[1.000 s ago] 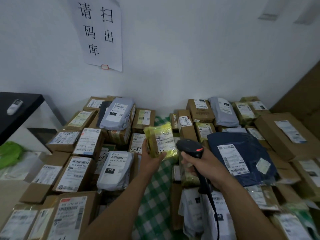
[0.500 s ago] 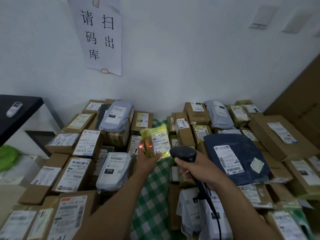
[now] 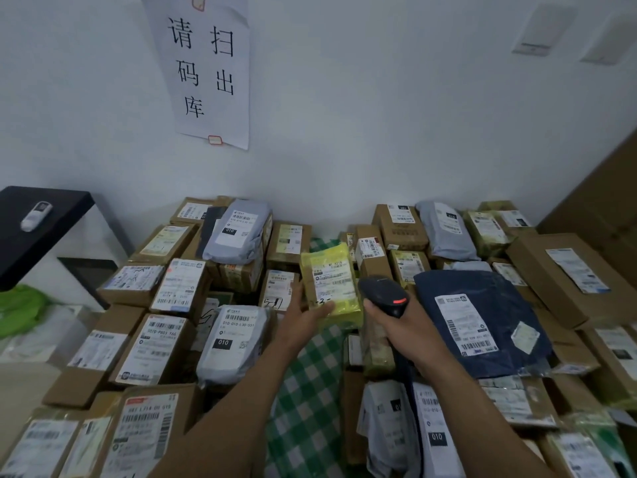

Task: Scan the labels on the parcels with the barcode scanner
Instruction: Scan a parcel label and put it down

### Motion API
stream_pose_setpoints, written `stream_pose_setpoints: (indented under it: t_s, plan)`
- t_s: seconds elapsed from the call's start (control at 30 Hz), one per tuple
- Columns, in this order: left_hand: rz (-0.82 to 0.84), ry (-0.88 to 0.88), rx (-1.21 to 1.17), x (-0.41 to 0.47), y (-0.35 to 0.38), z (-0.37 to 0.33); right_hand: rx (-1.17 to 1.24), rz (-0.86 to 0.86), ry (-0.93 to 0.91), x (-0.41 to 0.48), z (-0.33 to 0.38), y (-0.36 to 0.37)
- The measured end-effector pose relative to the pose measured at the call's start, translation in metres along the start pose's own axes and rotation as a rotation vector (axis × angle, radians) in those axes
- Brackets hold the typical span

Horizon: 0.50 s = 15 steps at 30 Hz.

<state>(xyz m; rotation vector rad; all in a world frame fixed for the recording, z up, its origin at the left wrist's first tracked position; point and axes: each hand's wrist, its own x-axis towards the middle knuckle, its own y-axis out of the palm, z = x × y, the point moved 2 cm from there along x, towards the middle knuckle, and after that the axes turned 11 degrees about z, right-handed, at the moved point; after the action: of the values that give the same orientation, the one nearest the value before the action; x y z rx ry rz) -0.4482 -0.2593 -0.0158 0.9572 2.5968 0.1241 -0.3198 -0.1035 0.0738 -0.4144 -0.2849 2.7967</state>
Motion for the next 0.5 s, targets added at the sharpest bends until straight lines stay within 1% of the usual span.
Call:
stream_pose_setpoints:
  t_s: [0.1,0.17,0.2,0.27,0.4,0.43,0.5]
  plan:
    - [0.055,-0.066,-0.091,-0.003,0.006,0.0,0.076,0.007,-0.046,0.009,0.001,0.006]
    - [0.053,-0.07,-0.127,-0.002,0.007,0.0,0.139,0.022,-0.068,0.013,0.003,0.012]
    - [0.038,-0.059,-0.109,-0.001,0.006,-0.002,0.165,0.032,-0.072,0.015,0.002,0.013]
    - [0.002,-0.027,-0.014,0.0,0.003,-0.01,0.182,0.066,-0.065,0.02,0.003,0.016]
    - [-0.056,0.003,0.328,0.011,-0.002,-0.026,0.132,0.065,-0.06,0.038,0.003,0.018]
    - [-0.079,0.005,0.358,0.016,-0.004,-0.028,0.123,0.064,-0.06,0.046,0.003,0.017]
    - [-0.133,0.031,0.34,0.03,-0.01,-0.031,0.116,0.069,-0.041,0.061,0.007,0.016]
